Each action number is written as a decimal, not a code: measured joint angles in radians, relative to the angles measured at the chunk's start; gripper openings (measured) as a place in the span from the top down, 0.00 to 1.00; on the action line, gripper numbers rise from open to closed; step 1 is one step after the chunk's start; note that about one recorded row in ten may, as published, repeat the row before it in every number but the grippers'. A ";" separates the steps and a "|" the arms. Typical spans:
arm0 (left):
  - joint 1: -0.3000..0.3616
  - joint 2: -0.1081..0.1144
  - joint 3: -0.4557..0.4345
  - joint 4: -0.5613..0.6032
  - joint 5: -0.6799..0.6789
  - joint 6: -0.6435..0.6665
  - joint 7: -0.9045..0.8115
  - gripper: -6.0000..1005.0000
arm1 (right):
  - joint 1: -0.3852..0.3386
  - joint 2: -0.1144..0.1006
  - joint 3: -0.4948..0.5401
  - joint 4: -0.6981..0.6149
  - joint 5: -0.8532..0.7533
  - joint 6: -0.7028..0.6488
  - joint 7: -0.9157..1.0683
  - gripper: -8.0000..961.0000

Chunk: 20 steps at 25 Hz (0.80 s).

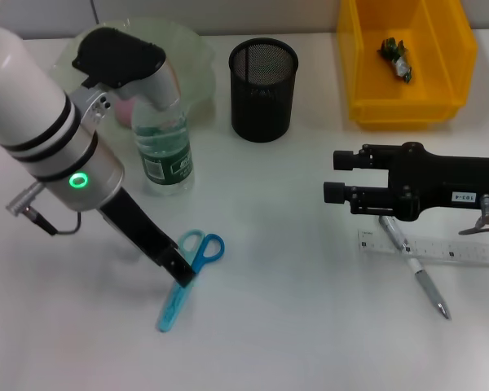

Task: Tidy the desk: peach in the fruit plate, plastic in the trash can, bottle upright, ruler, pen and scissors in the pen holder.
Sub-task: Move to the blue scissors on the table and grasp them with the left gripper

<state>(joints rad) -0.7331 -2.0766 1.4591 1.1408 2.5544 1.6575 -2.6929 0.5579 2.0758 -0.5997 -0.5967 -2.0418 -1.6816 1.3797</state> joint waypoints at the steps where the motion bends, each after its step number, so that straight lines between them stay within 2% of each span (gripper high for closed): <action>1: 0.000 0.000 0.000 0.000 0.000 0.000 0.000 0.16 | 0.000 0.000 0.000 0.000 0.000 0.000 0.000 0.32; 7: -0.013 -0.002 0.018 0.017 0.044 0.004 -0.018 0.16 | -0.005 0.002 0.000 0.000 0.005 0.008 -0.004 0.32; 20: 0.012 -0.002 0.198 0.136 0.043 0.033 -0.137 0.16 | -0.003 0.004 0.000 0.019 0.014 0.024 -0.028 0.32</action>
<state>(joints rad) -0.7211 -2.0790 1.6575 1.2763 2.5975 1.6903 -2.8299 0.5551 2.0800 -0.5997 -0.5777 -2.0273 -1.6572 1.3515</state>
